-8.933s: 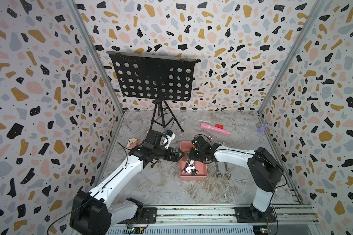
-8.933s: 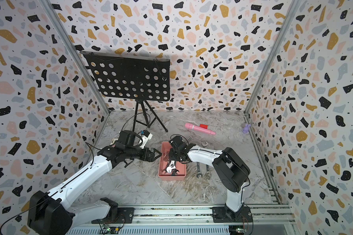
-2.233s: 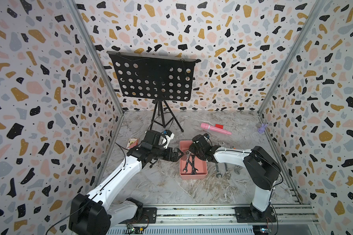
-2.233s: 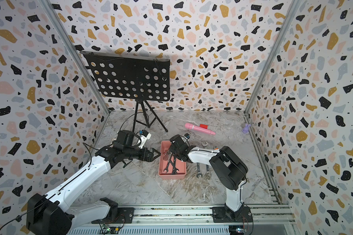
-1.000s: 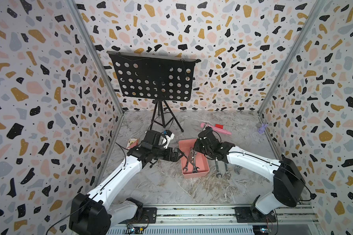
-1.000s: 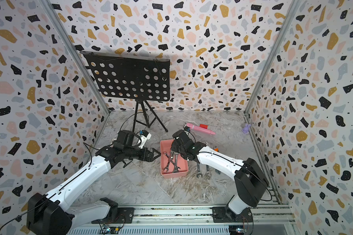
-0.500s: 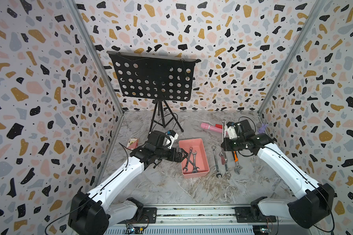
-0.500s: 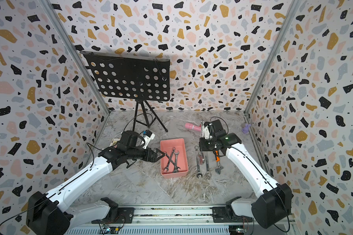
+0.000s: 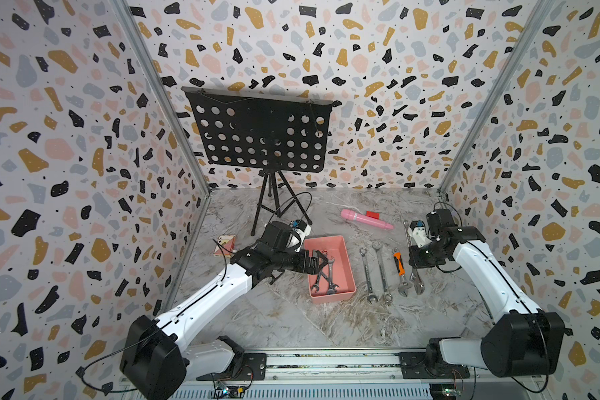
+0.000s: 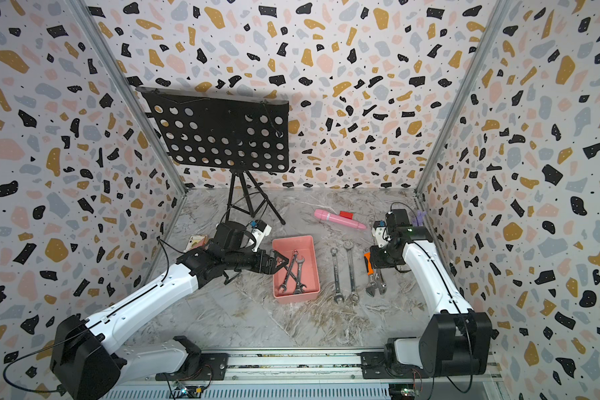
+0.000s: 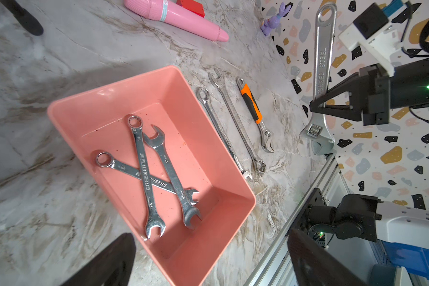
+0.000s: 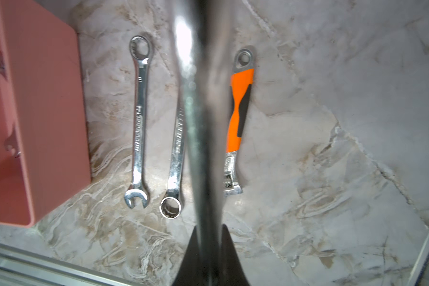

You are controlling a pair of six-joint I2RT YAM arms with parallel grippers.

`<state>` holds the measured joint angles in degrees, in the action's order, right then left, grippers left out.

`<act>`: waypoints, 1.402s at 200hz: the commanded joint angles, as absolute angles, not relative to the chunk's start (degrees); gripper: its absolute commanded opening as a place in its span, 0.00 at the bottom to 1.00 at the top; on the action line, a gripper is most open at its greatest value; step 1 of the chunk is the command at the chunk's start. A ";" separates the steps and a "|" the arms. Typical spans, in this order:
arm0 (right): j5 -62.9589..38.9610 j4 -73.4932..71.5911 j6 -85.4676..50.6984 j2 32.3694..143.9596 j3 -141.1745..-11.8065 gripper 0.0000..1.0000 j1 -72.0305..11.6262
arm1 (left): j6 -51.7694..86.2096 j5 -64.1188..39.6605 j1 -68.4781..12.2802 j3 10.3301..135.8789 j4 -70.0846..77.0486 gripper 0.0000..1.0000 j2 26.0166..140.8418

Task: Take out the wrench from the storage box
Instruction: Place the wrench at the center of the board.

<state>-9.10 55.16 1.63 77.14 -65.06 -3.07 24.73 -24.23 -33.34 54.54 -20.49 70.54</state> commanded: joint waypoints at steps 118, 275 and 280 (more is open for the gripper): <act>-3.76 47.05 6.22 96.10 -66.22 0.00 5.03 | 26.16 -23.13 -35.34 56.16 -15.20 1.00 73.48; -10.33 46.57 7.35 105.88 -69.79 0.13 10.20 | 25.24 -23.82 -35.33 56.60 -15.66 1.00 75.25; -10.29 46.57 7.19 105.98 -69.79 0.13 10.20 | 25.25 -23.96 -35.33 56.73 -15.71 1.00 75.38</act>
